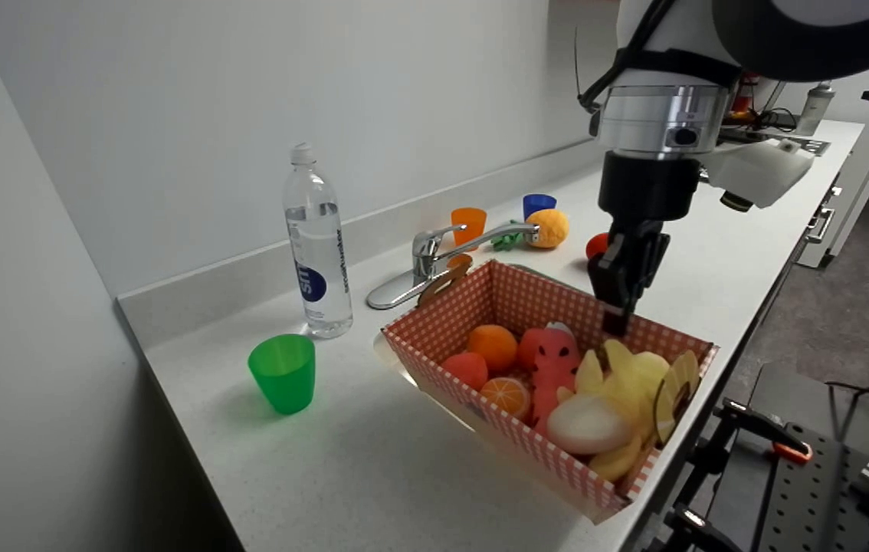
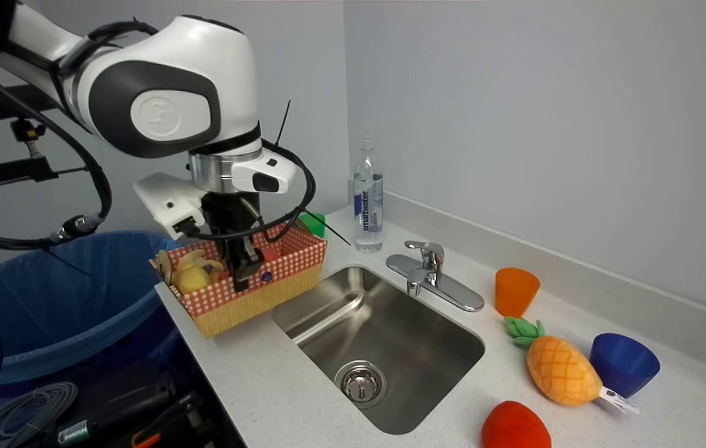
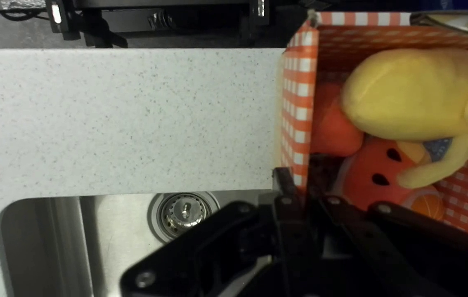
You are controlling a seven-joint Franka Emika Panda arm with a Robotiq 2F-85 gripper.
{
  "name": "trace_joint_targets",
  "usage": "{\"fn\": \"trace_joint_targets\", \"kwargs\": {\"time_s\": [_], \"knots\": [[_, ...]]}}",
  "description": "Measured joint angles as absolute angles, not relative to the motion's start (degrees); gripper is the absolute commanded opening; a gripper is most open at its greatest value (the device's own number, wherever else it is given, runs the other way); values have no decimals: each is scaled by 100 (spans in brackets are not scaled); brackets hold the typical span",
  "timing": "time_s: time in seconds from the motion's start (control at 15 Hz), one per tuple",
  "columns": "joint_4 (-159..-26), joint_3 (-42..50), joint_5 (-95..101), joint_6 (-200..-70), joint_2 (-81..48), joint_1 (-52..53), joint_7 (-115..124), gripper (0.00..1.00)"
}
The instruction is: Move the box to the right
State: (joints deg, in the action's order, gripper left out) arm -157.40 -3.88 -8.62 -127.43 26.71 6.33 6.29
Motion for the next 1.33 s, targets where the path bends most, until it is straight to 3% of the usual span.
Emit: {"fn": "trace_joint_targets", "kwargs": {"time_s": [1.33], "knots": [[-15734,-466,-765,-13540,2445,632,494,2]]}}
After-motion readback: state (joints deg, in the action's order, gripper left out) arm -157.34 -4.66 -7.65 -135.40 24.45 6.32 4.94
